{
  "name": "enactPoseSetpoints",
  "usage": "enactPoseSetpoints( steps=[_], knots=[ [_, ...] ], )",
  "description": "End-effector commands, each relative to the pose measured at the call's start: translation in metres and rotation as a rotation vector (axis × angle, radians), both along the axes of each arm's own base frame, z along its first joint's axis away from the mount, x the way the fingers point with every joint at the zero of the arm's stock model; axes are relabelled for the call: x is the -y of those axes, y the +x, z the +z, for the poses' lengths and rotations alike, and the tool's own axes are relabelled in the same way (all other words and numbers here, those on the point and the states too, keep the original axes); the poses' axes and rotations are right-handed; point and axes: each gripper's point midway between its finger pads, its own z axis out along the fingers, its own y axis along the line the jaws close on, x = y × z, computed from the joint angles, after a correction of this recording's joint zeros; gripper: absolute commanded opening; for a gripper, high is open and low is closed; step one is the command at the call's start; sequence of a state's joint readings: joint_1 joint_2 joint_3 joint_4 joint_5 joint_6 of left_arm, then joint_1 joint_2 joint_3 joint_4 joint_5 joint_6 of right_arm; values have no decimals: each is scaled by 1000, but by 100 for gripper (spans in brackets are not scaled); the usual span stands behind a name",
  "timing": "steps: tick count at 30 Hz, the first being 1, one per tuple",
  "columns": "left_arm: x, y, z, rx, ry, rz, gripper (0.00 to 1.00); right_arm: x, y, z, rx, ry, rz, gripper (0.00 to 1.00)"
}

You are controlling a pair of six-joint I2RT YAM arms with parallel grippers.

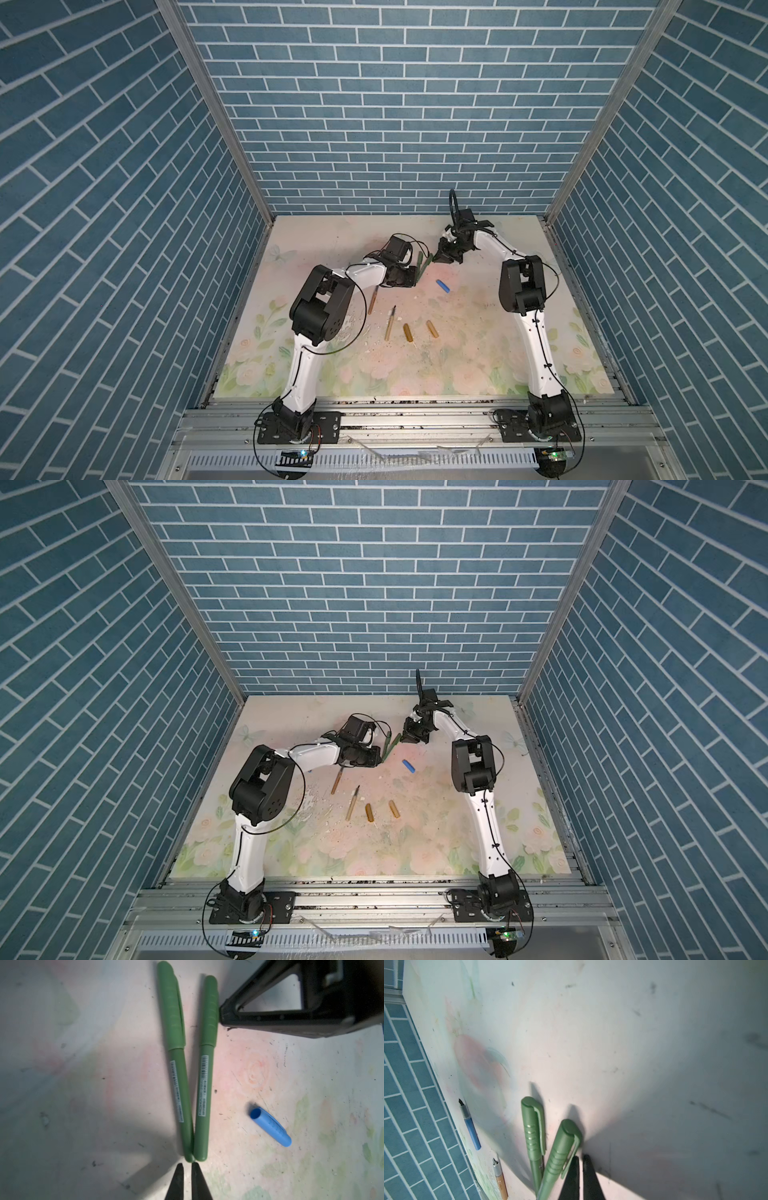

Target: Insert the pens into the pen caps

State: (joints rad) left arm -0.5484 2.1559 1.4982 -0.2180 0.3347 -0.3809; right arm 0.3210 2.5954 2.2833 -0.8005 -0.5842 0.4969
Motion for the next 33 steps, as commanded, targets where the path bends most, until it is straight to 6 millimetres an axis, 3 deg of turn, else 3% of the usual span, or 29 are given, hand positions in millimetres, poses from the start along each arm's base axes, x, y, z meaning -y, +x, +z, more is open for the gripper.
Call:
enactPoseSetpoints(
  steps=[1, 5, 9, 12, 16, 18, 21, 24, 28, 33],
  knots=[
    [14, -2, 23, 38, -52, -52, 12, 2, -11, -19, -84, -34, -5, 13],
    [14, -6, 33, 59, -45, -67, 13, 5, -10, -13, -62, -53, 8, 18],
    [-7, -2, 56, 99, 1, -34, 13, 13, -13, 1, -38, -93, 24, 19],
    [-42, 11, 90, 140, 0, 55, 19, 21, -13, 23, 23, -129, 19, 22],
    [-109, 23, 129, 167, 48, 215, 45, 34, -14, 61, 123, -175, 1, 29],
    [-147, 22, 133, 153, 124, 286, 59, 40, -19, 76, 158, -193, -8, 32],
    [-209, 15, 117, 62, 262, 394, 64, 50, -33, 93, 206, -211, -19, 33],
    [-248, 2, 92, -73, 335, 406, 60, 56, -51, 108, 249, -194, -40, 33],
    [-261, -13, 63, -200, 445, 298, 56, 60, -78, 112, 269, -156, -64, 29],
    [-259, -16, 43, -255, 462, 250, 55, 61, -103, 116, 284, -141, -60, 29]
  ],
)
